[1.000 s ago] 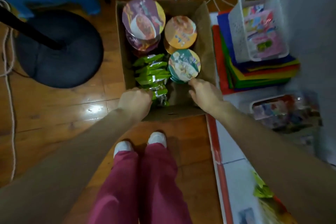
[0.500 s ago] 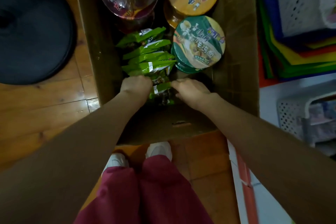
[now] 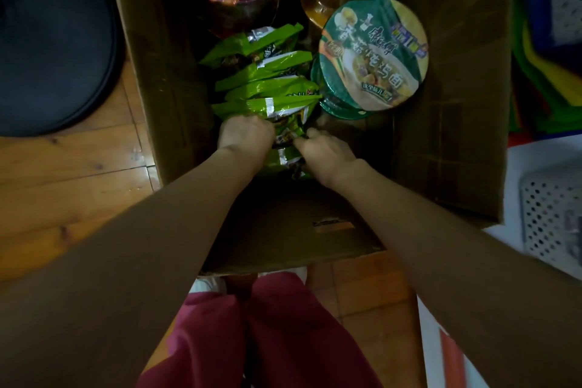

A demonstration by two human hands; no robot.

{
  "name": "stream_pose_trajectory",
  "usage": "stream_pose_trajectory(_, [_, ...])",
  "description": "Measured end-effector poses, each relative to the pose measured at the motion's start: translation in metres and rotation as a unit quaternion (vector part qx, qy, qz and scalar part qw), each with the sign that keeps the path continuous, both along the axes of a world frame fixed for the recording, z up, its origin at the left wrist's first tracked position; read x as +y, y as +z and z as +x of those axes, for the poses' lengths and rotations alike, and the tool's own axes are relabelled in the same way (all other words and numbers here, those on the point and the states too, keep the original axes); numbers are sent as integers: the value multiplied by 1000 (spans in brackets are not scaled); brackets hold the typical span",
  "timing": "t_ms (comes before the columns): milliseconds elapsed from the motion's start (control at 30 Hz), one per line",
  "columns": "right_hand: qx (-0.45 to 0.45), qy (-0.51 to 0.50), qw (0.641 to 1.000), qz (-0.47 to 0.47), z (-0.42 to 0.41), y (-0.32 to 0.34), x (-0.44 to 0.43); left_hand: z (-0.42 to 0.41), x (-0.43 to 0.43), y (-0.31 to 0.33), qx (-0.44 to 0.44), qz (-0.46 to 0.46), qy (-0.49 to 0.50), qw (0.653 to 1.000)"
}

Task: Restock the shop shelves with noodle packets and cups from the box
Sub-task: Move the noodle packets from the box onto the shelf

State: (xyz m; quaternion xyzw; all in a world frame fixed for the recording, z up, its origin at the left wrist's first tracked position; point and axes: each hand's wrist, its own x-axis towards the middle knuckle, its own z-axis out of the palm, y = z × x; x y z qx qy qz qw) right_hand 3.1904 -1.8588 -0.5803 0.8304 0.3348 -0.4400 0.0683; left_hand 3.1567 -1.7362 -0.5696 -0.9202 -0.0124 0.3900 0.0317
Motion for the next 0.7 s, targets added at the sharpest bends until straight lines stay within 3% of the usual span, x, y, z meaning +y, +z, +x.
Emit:
stream_pose_trajectory(133, [-16,13,1000,7,0,2,0,0,-1,2,18,-3,40,999])
stream_pose_trajectory(333, [38,34,998,33,-11,21,-7,-3,-2,23,28,-41,121,991])
stream_pose_trajectory(700, [-29,38,997,53,-4,128,-45,-22,-4,117,-43,-156,182,970])
